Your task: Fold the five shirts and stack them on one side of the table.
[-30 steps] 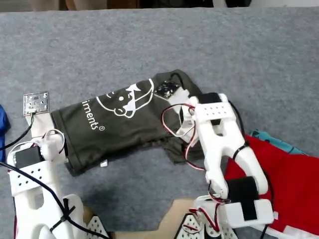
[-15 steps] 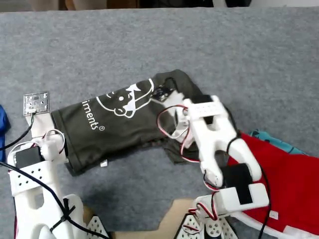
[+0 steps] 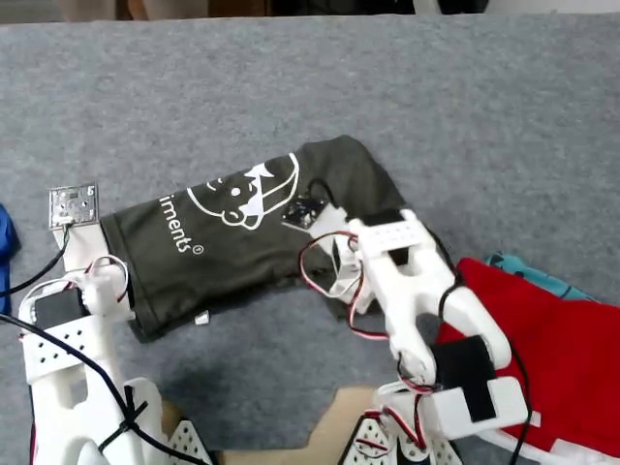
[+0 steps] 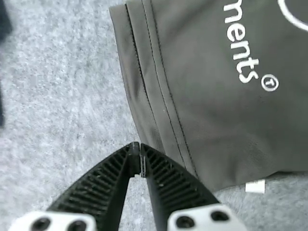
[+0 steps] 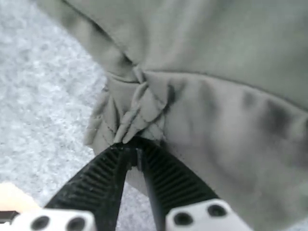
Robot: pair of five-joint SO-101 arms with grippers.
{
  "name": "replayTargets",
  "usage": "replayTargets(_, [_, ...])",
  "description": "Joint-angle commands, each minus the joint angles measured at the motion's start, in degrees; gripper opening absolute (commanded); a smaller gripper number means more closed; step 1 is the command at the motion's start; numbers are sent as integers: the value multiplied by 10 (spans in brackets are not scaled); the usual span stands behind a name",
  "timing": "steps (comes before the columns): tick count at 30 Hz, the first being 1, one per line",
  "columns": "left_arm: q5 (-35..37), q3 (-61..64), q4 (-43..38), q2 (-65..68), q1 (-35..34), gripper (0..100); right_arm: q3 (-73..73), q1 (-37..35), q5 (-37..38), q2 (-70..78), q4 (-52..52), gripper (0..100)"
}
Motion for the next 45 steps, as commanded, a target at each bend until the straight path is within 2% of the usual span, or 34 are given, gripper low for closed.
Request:
replayTargets(1, [-6,1,-18,-4,-2,19,18,-13,5,-24,11,5])
replayTargets(8, [-5,1,-18,-4,-2,19,-44,-13,6,-117,105,5])
replayTargets(10, [-5,1,-18,-4,-2,19,-65,-13,29,-159,137,5])
replayTargets(13, [-4,1,-18,-5,-2,19,-73,-10,87,-217,185,6])
replayTargets(15, [-4,1,-18,-6,-2,19,-55,-8,160,-247,210,26])
replayTargets(18, [-4,1,-18,-5,-3,19,6,0,281,-281,216,133])
replayTargets(21, [-3,1,-18,-5,-5,19,58,13,327,-278,174,221])
replayTargets(28, [-3,7,-18,-4,-3,19,85,20,346,-145,85,220])
replayTargets(33, [-3,23,-18,-6,-3,19,30,27,347,-1,60,210])
replayTargets(39, [-4,28,-18,-8,-4,19,-67,67,347,64,94,3])
replayTargets(45, [-5,28,-18,-7,-2,19,-128,102,343,70,98,5])
